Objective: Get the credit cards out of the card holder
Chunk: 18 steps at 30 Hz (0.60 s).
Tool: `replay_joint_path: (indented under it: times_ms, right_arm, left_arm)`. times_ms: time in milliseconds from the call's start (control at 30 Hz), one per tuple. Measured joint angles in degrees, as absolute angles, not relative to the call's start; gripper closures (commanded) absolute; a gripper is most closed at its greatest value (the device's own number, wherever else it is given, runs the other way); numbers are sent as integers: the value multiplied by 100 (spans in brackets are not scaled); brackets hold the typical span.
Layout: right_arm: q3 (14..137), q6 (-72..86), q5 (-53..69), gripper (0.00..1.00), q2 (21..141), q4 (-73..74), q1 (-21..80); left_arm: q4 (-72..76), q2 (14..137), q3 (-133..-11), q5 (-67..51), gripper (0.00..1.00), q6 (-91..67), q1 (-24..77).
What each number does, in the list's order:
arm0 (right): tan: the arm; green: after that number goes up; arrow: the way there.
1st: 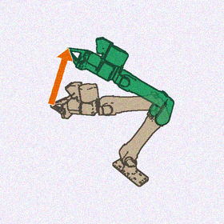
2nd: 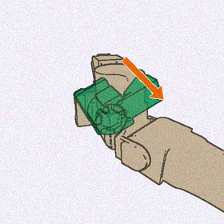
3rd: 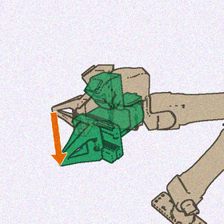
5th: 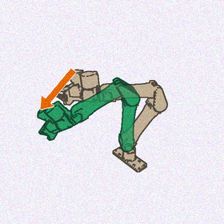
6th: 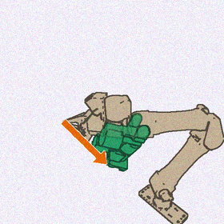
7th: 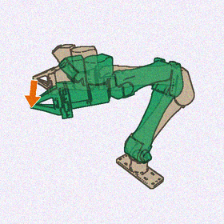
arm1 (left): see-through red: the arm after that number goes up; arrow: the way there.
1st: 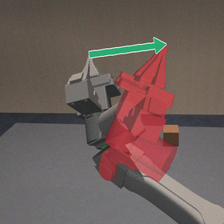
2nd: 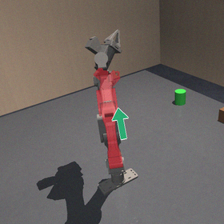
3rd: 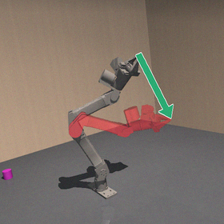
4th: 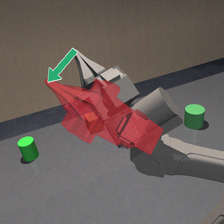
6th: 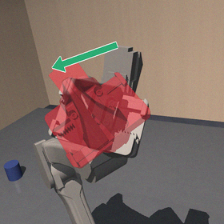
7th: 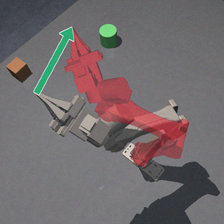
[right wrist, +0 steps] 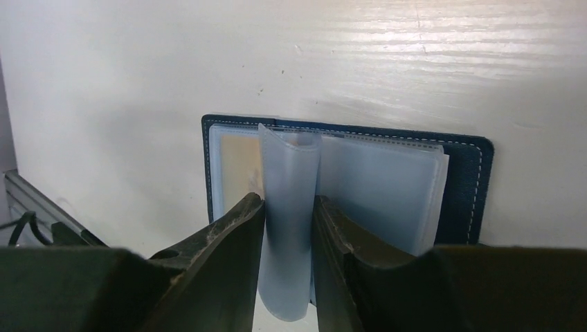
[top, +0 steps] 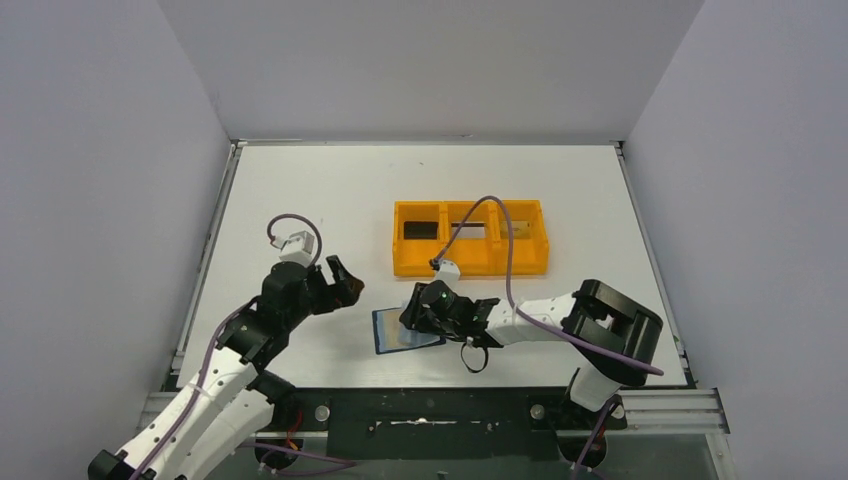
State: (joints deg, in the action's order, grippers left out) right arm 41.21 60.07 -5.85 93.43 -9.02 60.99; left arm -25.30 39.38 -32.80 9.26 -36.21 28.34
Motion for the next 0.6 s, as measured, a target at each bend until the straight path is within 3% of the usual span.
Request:
replay_joint_path:
  times_ms: [333, 600]
  right_arm:
    - [3258, 6493, -130, 71, 9126, -2106, 5848]
    - [2773, 7026, 36, 69, 9129, -2888, 5712]
  left_arm:
    - [-753, 4622, -1933, -1555, 23, -4766, 2926]
    - [56, 5638, -1933, -1859, 24, -4936, 3771]
